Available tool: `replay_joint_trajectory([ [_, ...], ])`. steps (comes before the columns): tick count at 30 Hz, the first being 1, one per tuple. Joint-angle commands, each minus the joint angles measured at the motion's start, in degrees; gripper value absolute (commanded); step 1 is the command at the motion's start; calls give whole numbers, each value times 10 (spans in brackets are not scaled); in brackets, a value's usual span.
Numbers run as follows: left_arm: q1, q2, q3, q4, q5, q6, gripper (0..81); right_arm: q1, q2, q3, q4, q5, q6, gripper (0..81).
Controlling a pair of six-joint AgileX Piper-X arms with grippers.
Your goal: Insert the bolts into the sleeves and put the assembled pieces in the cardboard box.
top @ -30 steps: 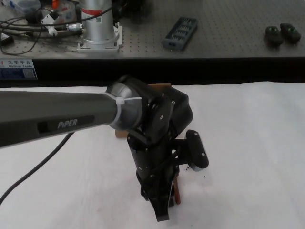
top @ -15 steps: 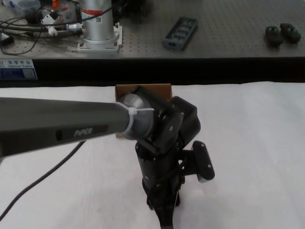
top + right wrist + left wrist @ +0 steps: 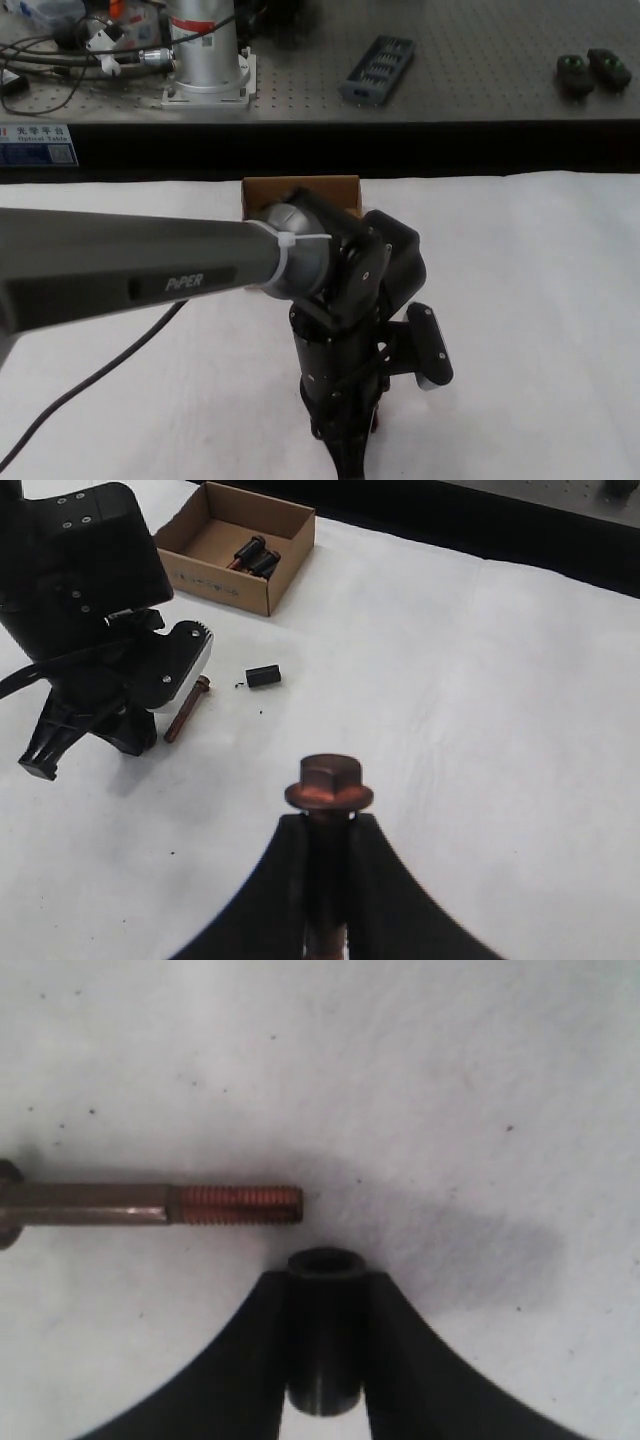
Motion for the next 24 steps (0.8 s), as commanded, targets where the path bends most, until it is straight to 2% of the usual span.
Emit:
replay_joint_trajectory([
  [1,2,-23,-1,13,-53,-51,6,-2,-3,-2,-19,-3,-3,20],
  [5,4,-67,0,-25,-44,-185,6,-2,-3,-2,-47,-3,-3,20],
  [9,4,-125,16,-90,8,-277,6,-2,-3,-2,-91,-9,2,20],
  [13,4,-193,73,-173,42,-346,6,-2,-3,-2,-150,-74,31,20],
  [19,4,-320,205,-288,66,-388,6,-2,4,1,-241,-148,40,20],
  [24,2,-436,316,-393,114,-421,6,1,38,45,-337,-293,45,20],
])
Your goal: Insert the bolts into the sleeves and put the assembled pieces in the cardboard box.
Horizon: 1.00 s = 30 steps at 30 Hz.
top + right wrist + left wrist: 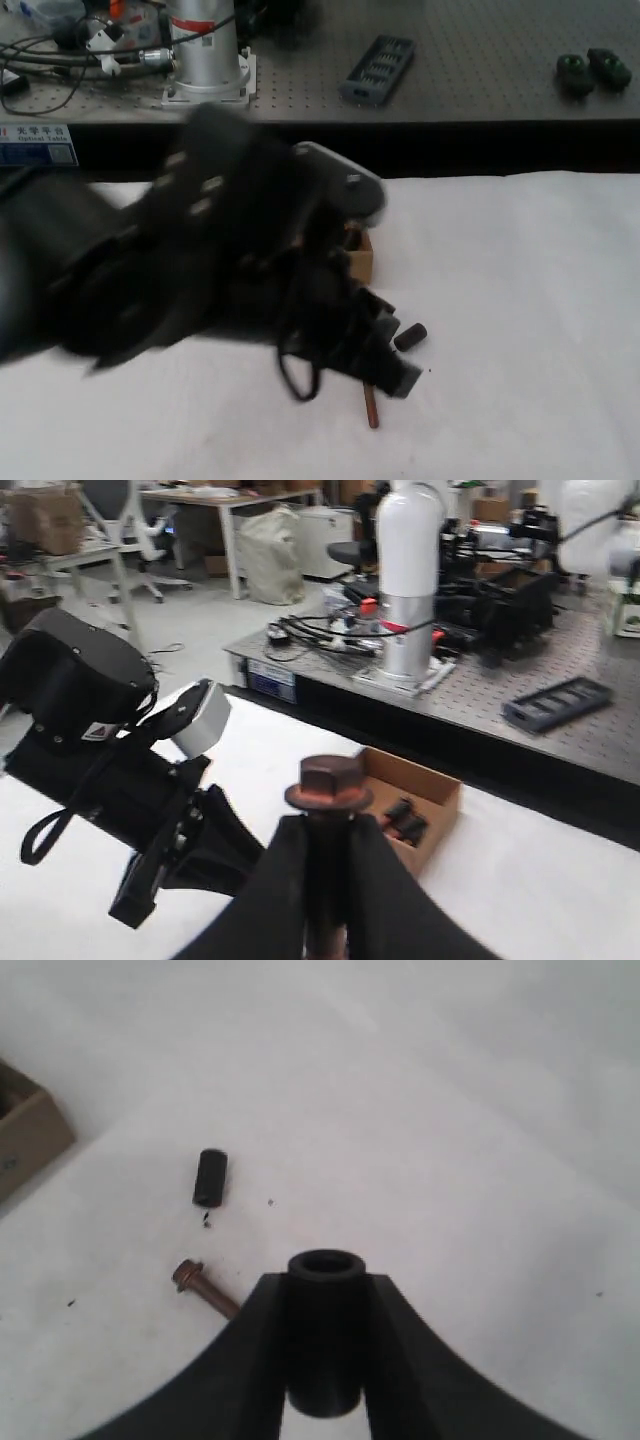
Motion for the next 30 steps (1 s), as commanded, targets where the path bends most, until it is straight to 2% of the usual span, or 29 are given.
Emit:
replay_joint_trajectory([
  [1,-1,-117,94,-111,52,-32,6,2,27,43,-107,-122,8,20],
  [4,-1,-184,139,-148,87,-32,6,2,62,79,-211,-180,40,20],
  [8,-1,-249,186,-180,123,-32,6,3,123,108,-364,-260,151,20],
  [10,-1,-270,205,-209,136,-32,6,15,151,113,-438,-277,192,20],
  [16,-1,-283,245,-292,182,-32,6,113,226,112,-571,-269,203,20],
  [21,-1,-283,255,-304,224,-52,6,206,277,112,-581,-201,201,20],
  [25,-1,-283,255,-314,231,-60,6,236,309,112,-620,-182,167,20],
  [30,-1,-283,255,-351,231,-86,6,243,336,112,-666,-181,166,20],
])
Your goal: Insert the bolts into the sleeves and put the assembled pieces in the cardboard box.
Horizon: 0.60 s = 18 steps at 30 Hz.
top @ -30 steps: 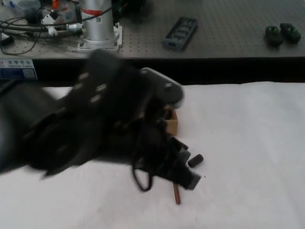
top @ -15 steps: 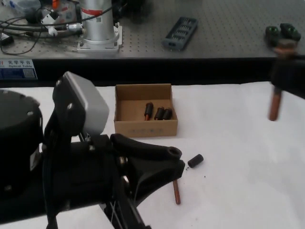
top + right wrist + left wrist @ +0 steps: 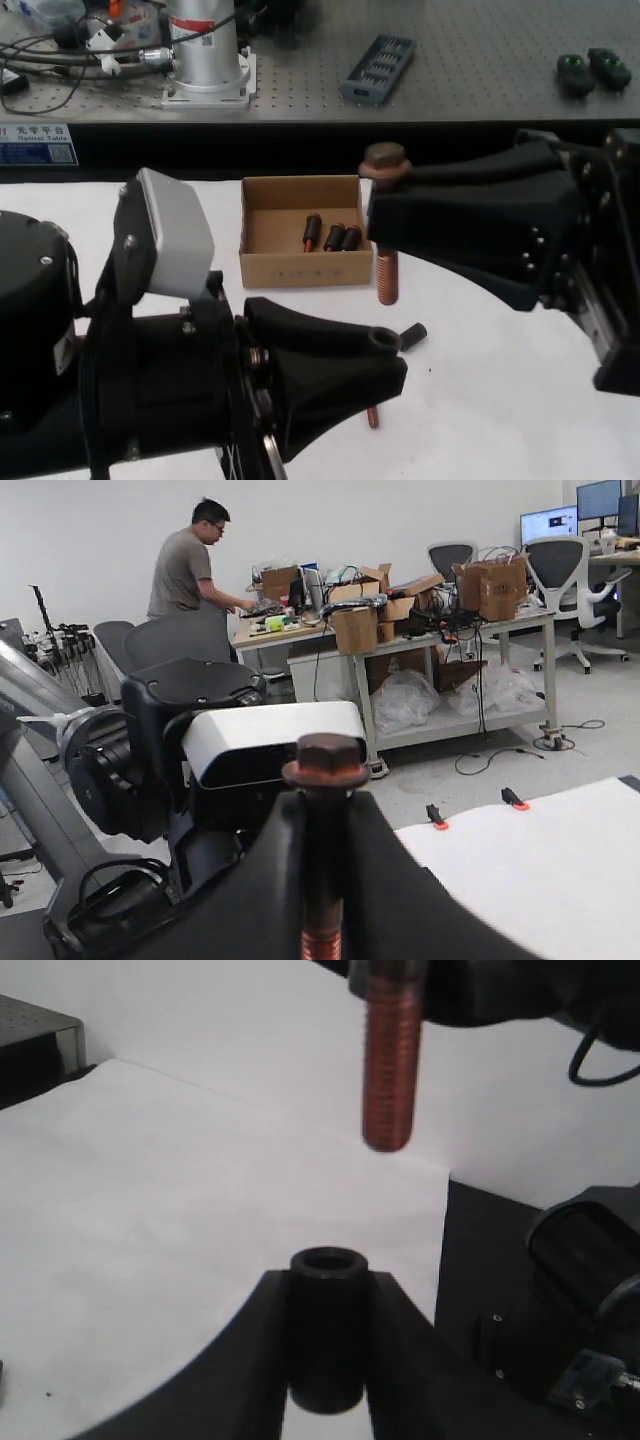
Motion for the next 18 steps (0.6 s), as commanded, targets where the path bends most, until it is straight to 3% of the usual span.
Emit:
replay_joint_trajectory([
  [1,-1,-5,-3,-59,20,-29,6,2,5,-3,-23,3,-6,20],
  [18,-1,-5,-3,-115,-13,-29,6,2,5,-3,-32,-8,-6,20],
])
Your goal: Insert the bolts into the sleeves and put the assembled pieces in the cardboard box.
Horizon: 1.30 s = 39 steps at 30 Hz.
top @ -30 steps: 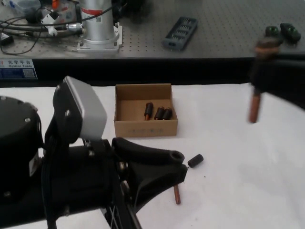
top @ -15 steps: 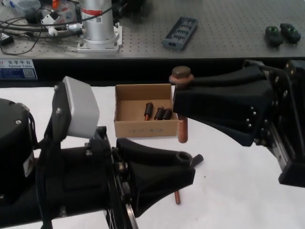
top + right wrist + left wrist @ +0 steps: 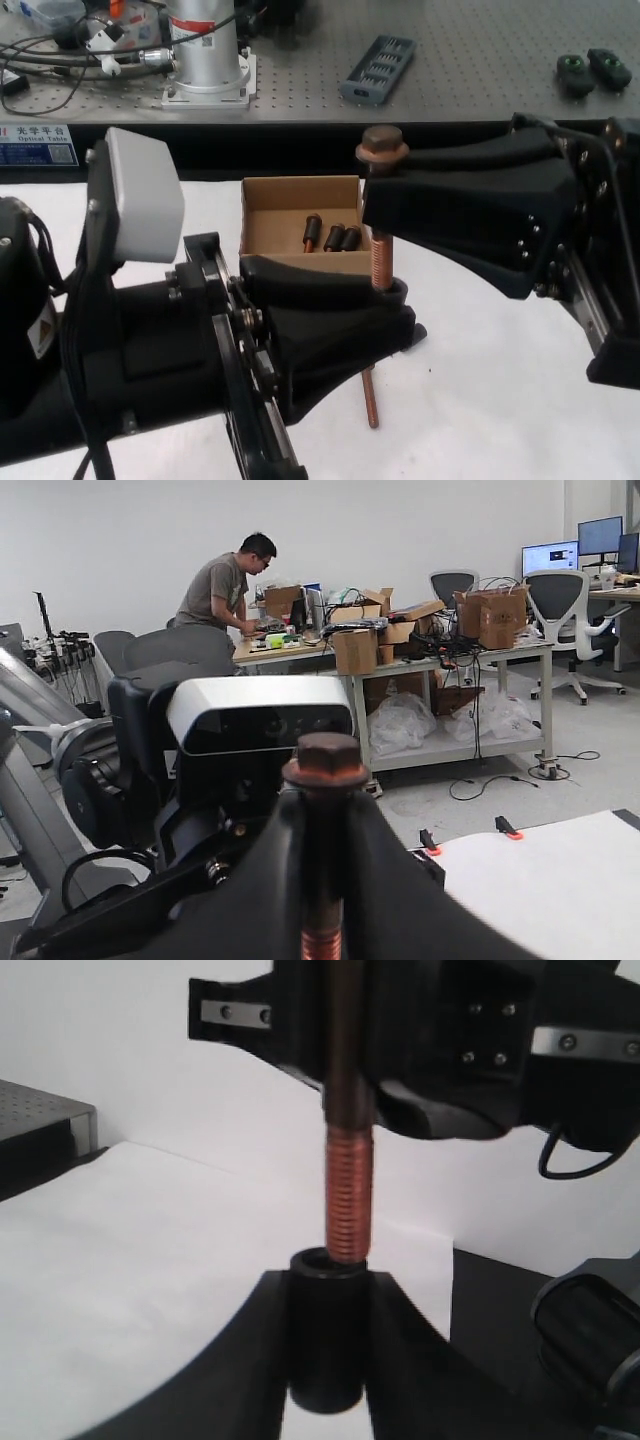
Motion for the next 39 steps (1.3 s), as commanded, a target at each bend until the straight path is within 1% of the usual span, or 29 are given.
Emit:
replay_joint_trajectory([
  [1,-1,-5,-3,-38,-5,-5,6,2,0,-3,-7,-5,-5,20],
  [9,-1,-5,-3,-38,-5,-5,6,1,0,-3,-7,-3,-11,20],
  [14,-1,-6,-3,-41,-5,-5,6,1,0,-3,-7,26,-33,20],
  [28,-1,-6,-3,-63,-5,-5,6,1,0,-3,28,26,-35,20],
  [34,-1,-6,-3,-64,-34,-3,6,1,-1,-3,28,26,-35,20],
  [39,-1,-6,-3,-76,-35,-3,6,1,-1,-3,32,26,-35,20],
])
